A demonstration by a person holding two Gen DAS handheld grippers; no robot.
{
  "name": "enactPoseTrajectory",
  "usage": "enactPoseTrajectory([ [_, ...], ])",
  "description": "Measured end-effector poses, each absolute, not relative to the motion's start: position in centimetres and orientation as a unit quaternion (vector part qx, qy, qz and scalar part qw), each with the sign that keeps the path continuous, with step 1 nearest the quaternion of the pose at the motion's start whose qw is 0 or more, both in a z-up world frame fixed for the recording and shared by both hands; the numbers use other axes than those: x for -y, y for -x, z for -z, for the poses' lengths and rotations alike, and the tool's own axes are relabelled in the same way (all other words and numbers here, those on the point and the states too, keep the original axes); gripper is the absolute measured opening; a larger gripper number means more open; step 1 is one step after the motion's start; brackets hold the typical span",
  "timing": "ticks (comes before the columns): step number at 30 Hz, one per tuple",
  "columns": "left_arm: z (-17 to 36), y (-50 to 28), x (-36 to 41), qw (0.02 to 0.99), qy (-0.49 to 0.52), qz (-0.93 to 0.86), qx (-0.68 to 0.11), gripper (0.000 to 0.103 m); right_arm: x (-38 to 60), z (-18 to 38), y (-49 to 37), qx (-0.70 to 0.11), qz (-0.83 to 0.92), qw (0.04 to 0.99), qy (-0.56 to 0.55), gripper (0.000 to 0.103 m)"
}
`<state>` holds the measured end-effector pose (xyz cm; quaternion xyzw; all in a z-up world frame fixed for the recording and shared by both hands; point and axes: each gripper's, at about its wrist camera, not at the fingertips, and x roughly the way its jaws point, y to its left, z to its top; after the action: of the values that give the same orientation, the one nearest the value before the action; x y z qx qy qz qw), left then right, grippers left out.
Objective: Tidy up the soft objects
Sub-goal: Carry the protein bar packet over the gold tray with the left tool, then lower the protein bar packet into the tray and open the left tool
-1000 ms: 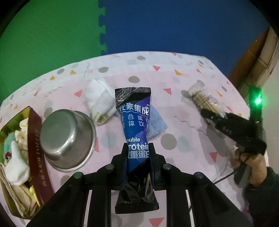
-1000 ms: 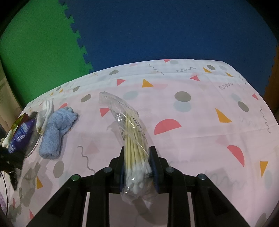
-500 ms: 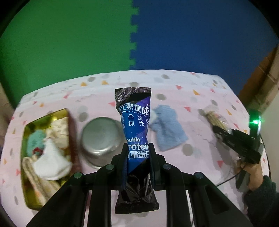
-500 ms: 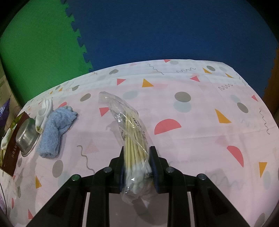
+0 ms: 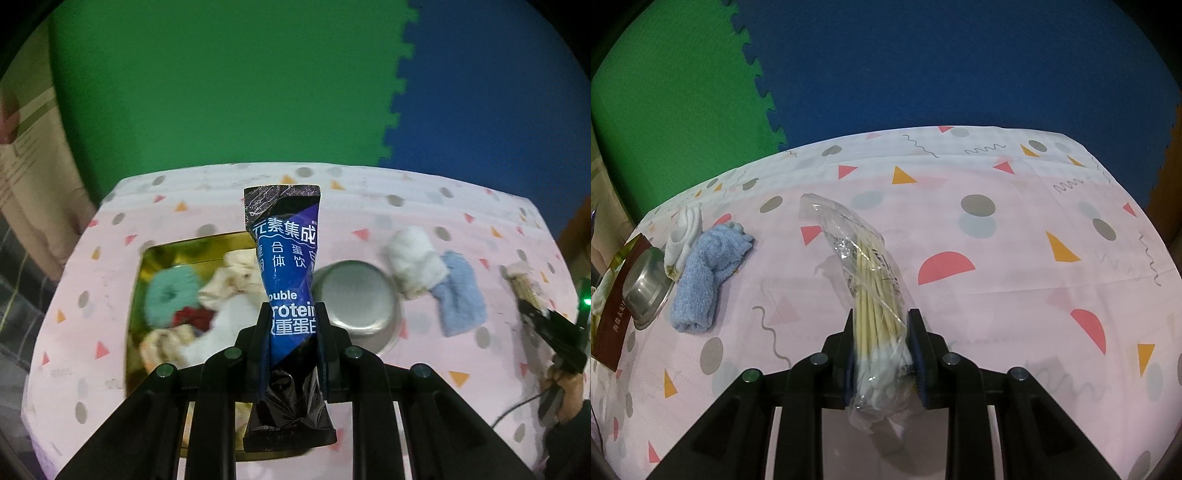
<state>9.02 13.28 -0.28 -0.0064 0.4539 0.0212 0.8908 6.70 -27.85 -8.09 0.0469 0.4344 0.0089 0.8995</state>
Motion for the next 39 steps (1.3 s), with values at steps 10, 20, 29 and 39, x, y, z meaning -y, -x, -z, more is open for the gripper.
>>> enactPoseTrajectory([
  [10, 2.2, -9.7, -17.7, 0.879, 0.016, -0.059, -0.473, 0.018, 27.7, 8.1, -6.7, -0.435, -0.005, 0.899, -0.041, 0.026],
  [20, 3.9, -10.8, -19.7, 0.871, 0.026, -0.071, -0.486, 0.018, 27.6, 8.1, -6.7, -0.436, -0.003, 0.899, -0.037, 0.026],
  [29, 5.8, -11.9, -21.1, 0.859, 0.035, -0.070, -0.505, 0.018, 27.6, 8.1, -6.7, -0.437, -0.002, 0.899, -0.033, 0.026],
  [39, 6.4, -12.0, -20.6, 0.859, 0.028, -0.069, -0.506, 0.023, 27.4, 8.1, -6.8, -0.438, 0.001, 0.899, -0.026, 0.026],
])
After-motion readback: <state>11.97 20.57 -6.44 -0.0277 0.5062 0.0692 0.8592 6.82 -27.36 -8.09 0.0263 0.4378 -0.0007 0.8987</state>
